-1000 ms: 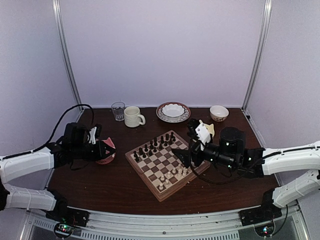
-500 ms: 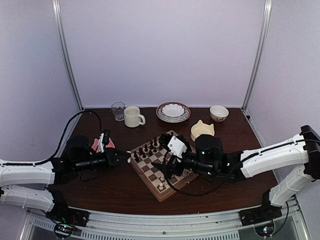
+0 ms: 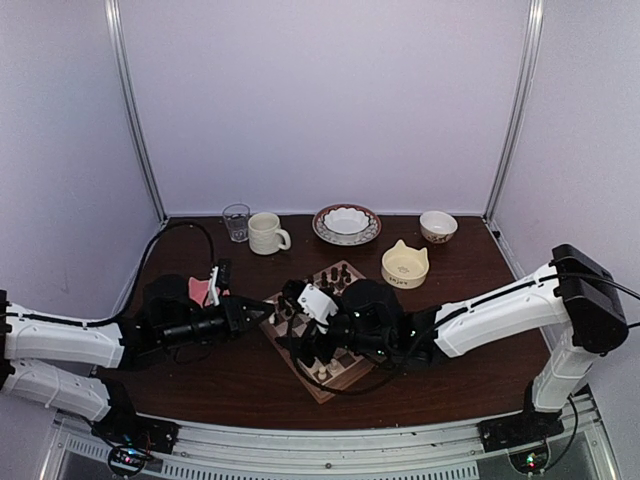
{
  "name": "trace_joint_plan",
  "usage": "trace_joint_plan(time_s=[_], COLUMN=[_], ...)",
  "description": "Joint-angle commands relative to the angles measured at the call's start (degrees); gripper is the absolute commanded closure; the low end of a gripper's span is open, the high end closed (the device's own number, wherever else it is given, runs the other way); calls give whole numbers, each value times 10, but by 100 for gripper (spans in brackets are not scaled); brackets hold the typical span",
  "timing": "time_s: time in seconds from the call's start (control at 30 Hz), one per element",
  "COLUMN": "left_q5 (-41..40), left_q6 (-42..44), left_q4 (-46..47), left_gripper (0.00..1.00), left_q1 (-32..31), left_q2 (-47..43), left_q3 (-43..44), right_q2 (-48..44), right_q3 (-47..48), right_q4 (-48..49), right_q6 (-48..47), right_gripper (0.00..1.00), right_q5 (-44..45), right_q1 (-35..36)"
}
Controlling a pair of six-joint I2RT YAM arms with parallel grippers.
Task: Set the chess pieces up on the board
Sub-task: Pass from the left arm to the right
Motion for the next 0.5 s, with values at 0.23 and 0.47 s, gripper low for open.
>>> trace_joint_plan(time_s=[0.23, 0.47], left_q5=[-6, 3], left_q6=[-5, -8], left_q4=[56, 58], left_gripper=[85, 85], left_q1=[-15, -18], left_q2=[23, 32], left_q3=[6, 9], right_q2=[33, 47], right_q3=[53, 64], right_q4=[19, 22], right_q6=[17, 23], right_gripper=[24, 42], right_q5=[-4, -4], right_q1=[6, 7])
